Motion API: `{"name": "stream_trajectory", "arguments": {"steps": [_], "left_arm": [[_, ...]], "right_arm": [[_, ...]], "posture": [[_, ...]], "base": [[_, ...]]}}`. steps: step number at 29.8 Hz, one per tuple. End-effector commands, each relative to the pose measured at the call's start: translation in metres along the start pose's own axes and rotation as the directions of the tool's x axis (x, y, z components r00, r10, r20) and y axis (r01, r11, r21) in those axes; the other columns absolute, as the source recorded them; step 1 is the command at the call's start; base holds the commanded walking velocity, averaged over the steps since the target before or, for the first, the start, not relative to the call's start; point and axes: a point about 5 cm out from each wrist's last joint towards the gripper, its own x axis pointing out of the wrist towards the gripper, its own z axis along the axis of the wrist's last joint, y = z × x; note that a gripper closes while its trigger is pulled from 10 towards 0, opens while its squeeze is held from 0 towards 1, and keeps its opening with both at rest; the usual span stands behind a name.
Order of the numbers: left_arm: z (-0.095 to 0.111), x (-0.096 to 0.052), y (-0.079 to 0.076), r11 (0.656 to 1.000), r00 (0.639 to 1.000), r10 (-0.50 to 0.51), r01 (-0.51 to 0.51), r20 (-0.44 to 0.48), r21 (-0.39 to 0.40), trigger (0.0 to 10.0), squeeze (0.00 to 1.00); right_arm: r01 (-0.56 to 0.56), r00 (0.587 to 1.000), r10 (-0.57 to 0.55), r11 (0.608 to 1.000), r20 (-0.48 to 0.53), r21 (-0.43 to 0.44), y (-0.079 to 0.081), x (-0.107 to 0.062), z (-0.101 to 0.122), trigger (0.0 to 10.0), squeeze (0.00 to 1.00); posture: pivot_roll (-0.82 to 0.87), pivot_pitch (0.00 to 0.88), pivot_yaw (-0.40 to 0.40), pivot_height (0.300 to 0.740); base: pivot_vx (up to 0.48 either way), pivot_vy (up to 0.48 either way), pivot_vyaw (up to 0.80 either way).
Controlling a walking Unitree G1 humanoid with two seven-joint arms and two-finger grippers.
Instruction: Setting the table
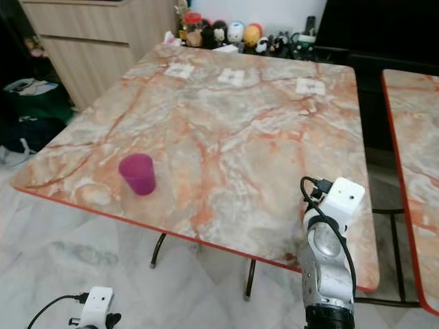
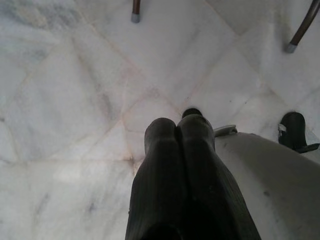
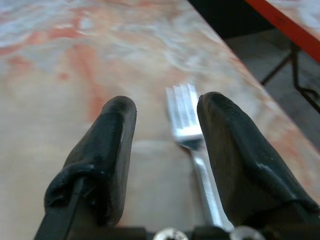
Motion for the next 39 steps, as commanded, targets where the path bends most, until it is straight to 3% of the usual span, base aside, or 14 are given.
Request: {"name": "stream_trajectory", "arguments": {"steps": [1,7,27,28,29,30,39], "left_arm": [[-0.006,-0.001,0.000,1.000,1.000,-0.001,0.000,-0.028,-0.013,10.0,0.00],[-0.006,-0.001,-0.001,1.000,1.000,-0.002,0.002,-0.028,-0.009,10.0,0.00],[-0.005,0.000,-0.001,1.000,1.000,-0.002,0.001,-0.028,-0.010,10.0,0.00],[-0.005,0.000,-0.001,1.000,1.000,-0.001,0.000,-0.028,-0.011,10.0,0.00],[-0.005,0.000,-0.001,1.000,1.000,0.000,0.000,-0.028,-0.012,10.0,0.00],[-0.005,0.000,-0.001,1.000,1.000,0.000,-0.001,-0.029,-0.012,10.0,0.00],[-0.006,-0.001,0.000,1.000,1.000,-0.001,0.000,-0.031,-0.010,10.0,0.00]], "right_arm": [[-0.003,1.000,0.003,1.000,-0.011,-0.014,-0.004,0.000,0.001,10.0,0.00],[0.035,0.996,-0.036,0.999,-0.081,-0.011,-0.012,0.004,-0.006,10.0,0.00],[0.012,0.976,-0.014,1.000,-0.217,-0.008,-0.013,0.005,-0.027,10.0,0.00],[0.011,0.974,-0.012,1.000,-0.225,-0.008,-0.013,0.005,-0.030,3.3,0.00],[0.010,0.974,-0.011,1.000,-0.227,-0.006,-0.013,0.005,-0.030,3.3,0.00],[0.008,0.974,-0.008,1.000,-0.229,-0.003,-0.013,0.006,-0.030,0.0,0.00],[-0.003,0.971,0.005,1.000,-0.237,0.011,-0.012,0.006,-0.033,0.0,0.00]], "posture": [[0.05,0.077,-0.014,0.740],[0.05,0.057,-0.012,0.740],[0.06,0.076,-0.012,0.740],[0.06,0.075,-0.012,0.740],[0.06,0.075,-0.012,0.740],[0.06,0.076,-0.012,0.740],[0.06,0.080,-0.010,0.740]], "base": [[0.000,0.000,0.00],[0.000,0.000,0.00],[0.000,0.000,0.00],[0.000,0.000,0.00],[0.000,0.000,0.00],[0.000,0.000,0.00],[0.000,0.000,0.00]]}}
